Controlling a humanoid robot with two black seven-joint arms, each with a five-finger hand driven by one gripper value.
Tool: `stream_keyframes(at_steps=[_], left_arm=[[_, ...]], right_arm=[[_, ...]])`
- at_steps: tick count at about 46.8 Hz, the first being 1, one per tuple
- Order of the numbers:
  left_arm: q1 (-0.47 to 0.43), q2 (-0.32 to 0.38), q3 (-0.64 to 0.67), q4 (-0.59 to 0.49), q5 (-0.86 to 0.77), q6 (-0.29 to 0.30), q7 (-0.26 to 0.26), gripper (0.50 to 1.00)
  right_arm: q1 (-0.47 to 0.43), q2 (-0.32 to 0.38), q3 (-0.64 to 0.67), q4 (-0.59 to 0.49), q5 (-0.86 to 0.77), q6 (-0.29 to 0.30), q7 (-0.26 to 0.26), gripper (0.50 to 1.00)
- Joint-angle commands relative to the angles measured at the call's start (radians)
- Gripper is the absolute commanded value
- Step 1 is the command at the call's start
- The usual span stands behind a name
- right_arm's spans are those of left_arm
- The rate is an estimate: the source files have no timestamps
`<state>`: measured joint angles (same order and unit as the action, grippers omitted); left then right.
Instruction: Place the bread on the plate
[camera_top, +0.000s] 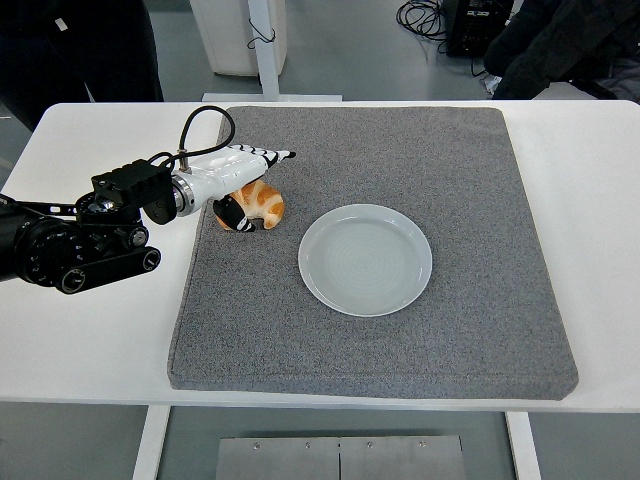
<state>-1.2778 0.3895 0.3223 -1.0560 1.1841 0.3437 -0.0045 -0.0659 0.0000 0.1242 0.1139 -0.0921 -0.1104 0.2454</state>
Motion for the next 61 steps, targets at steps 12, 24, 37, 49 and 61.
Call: stream_keyframes(at_steps=[12, 24, 37, 49, 61], left_arm=[[0.023, -0.026, 0.0, 0.04, 0.006, 0.018, 0.0, 0.98], [0.025, -0.044, 0.017, 0.073, 0.011, 0.023, 0.004, 0.5], [0.025, -0.044, 0.017, 0.077, 0.009, 0.015, -0.009, 0.5], [0.014, -0.044, 0.017, 0.082, 0.008, 0.014, -0.042, 0.5], [-0.064, -0.037, 0.015, 0.082, -0.006, 0.001, -0.042, 0.5]], right_arm=[[0.0, 0.0, 0.0, 0.001, 0.0, 0.0, 0.0, 1.0], [0.0, 0.0, 0.0, 0.0, 0.0, 0.0, 0.0, 1.0], [0.0, 0.0, 0.0, 0.0, 0.0, 0.0, 0.0, 1.0], [0.0, 0.0, 0.0, 0.0, 0.0, 0.0, 0.0, 1.0], [0.0, 0.0, 0.0, 0.0, 0.0, 0.0, 0.0, 1.0]])
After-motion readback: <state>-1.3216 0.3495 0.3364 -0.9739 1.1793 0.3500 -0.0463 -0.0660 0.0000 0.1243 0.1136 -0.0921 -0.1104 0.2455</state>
